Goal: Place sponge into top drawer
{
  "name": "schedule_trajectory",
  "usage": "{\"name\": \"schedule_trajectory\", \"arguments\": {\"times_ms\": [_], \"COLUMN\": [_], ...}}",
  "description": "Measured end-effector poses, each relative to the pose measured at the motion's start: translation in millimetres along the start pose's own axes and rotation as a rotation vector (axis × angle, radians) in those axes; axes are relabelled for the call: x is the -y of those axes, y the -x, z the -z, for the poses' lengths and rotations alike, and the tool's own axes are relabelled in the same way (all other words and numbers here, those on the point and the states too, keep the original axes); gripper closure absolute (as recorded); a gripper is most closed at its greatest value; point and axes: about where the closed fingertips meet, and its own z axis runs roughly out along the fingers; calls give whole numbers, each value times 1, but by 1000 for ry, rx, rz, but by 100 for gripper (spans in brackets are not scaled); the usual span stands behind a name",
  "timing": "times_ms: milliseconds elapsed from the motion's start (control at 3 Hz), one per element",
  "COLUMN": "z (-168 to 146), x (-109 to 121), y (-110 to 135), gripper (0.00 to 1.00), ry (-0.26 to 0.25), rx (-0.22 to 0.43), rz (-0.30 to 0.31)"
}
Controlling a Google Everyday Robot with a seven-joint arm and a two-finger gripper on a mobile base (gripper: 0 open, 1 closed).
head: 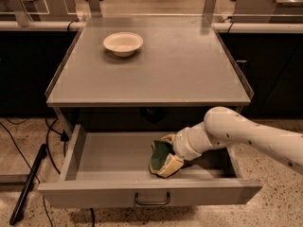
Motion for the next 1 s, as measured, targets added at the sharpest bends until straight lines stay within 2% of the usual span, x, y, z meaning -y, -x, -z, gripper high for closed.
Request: {"name": "schedule_trajectory", "arguments": {"times_ms": [333,667,1000], "z": [0,0,0], "x": [0,0,0], "y": [0,0,0], "gripper": [28,0,0], "ry": [0,1,1], "rx": [0,0,0], "rz": [0,0,0]}}
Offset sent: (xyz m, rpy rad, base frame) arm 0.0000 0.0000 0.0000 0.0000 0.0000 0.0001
